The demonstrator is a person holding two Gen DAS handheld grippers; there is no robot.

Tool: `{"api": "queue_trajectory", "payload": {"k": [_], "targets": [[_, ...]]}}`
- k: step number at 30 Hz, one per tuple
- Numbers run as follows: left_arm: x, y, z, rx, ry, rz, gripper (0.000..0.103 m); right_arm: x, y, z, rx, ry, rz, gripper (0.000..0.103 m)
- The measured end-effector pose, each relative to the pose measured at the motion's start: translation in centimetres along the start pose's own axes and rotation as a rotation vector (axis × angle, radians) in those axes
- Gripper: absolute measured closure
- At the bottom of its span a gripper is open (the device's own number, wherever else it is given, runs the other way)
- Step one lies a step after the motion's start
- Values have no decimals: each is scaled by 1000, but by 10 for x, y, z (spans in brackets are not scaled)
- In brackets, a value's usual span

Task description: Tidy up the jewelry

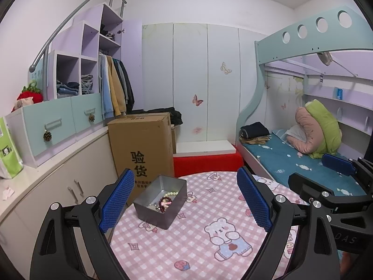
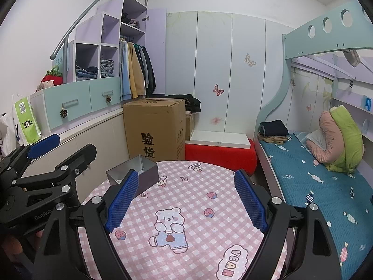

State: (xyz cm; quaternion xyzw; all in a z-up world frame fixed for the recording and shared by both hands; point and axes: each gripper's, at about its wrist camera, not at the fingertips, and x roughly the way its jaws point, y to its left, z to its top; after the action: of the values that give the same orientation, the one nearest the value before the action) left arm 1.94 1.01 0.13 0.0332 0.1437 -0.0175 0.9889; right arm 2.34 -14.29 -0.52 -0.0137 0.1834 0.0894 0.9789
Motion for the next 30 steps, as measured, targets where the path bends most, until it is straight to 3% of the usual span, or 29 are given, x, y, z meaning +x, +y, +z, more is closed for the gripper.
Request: {"api": "queue_trajectory", "payload": {"k": [30], "targets": [[2,-1,-1,2,7,-8,16,1,-2,-2,8,13,3,21]]}}
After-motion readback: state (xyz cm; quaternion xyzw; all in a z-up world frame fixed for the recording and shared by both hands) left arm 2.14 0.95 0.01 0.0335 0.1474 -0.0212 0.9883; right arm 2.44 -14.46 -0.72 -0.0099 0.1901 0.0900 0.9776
